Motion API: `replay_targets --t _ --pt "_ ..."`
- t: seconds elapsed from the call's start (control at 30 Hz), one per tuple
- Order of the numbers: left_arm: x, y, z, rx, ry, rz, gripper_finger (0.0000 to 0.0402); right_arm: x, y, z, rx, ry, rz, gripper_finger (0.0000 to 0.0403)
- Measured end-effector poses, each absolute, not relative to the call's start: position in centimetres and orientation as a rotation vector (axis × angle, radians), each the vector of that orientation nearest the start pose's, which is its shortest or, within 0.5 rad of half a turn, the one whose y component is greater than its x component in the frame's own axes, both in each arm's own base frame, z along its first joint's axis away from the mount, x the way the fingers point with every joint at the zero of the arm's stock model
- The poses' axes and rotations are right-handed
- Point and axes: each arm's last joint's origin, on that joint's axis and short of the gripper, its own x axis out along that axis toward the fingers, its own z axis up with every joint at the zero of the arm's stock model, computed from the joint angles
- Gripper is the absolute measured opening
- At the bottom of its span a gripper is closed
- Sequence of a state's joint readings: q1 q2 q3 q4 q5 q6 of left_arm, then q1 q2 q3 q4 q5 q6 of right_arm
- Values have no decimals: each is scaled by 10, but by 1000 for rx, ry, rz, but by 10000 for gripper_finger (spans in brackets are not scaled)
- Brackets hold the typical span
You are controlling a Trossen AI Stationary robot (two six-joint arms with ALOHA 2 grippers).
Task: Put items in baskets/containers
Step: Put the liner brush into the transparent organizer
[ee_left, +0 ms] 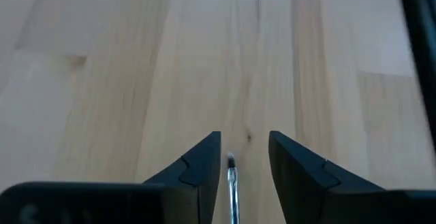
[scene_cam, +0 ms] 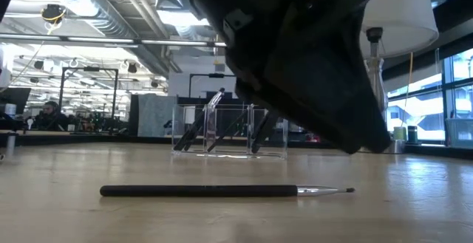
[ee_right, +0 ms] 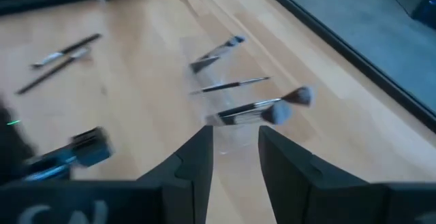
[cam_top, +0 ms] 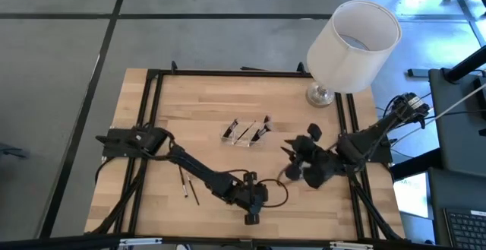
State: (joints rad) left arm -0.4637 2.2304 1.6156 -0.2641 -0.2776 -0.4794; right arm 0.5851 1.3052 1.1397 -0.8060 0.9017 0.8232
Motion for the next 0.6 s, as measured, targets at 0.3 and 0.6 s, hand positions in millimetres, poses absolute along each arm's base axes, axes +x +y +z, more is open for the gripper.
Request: replay_targets --t 0.3,0.6 --pt "433 -211 138 -194 882 121 112 205 147 308 143 472 -464 118" --pt "435 -217 118 -212 893 120 84 204 151 310 153 442 -459 118"
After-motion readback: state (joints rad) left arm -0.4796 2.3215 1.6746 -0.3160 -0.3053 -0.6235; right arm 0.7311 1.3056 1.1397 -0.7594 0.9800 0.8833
